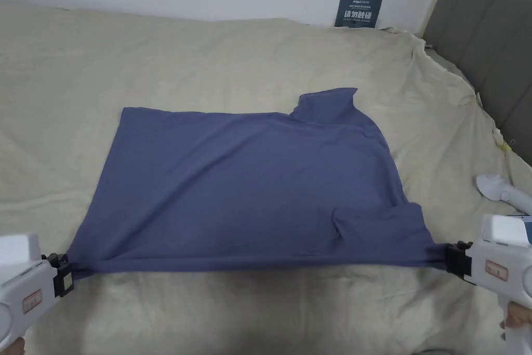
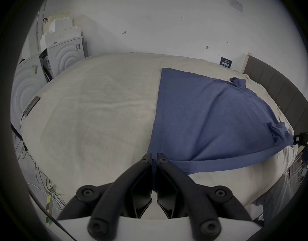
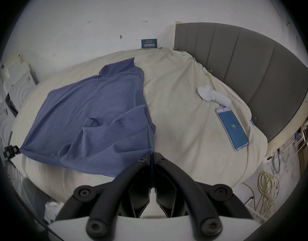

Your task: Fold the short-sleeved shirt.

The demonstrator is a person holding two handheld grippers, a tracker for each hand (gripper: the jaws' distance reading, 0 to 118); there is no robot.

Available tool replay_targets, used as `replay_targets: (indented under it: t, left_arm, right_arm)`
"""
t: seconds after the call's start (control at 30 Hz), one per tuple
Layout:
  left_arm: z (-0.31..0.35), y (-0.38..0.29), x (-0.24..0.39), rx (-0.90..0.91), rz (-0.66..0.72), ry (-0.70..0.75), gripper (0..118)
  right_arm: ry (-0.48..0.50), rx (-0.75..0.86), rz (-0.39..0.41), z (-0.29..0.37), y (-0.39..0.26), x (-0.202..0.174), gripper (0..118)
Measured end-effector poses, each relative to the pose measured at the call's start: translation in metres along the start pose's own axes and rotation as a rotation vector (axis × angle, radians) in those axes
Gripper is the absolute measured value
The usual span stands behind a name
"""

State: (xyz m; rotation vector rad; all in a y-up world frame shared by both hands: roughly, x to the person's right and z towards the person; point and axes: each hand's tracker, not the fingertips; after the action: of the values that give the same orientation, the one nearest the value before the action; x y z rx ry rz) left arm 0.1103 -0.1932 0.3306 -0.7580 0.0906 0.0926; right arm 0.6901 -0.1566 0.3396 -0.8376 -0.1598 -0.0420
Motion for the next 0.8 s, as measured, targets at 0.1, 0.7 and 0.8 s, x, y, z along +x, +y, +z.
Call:
replay_targets:
  t: [0.1, 0.7, 0.8]
  left_arm:
    - [0.009, -0.010, -0.005, -0.018, -0.012, 0.000, 0]
    - [0.037, 0.015, -0.041, 0.016, 0.180, 0.017, 105]
    - [0.049, 0.040, -0.038, 0.104, 0.222, -0.021, 111]
  right_arm:
    - [0.002, -0.027, 0.027, 0.009, -0.020, 0.008, 1]
    - [-0.073, -0.005, 0.024, 0.018, -0.004, 0.023, 95]
    - [-0.057, 0.113, -0.024, 0.038, 0.018, 0.024, 98]
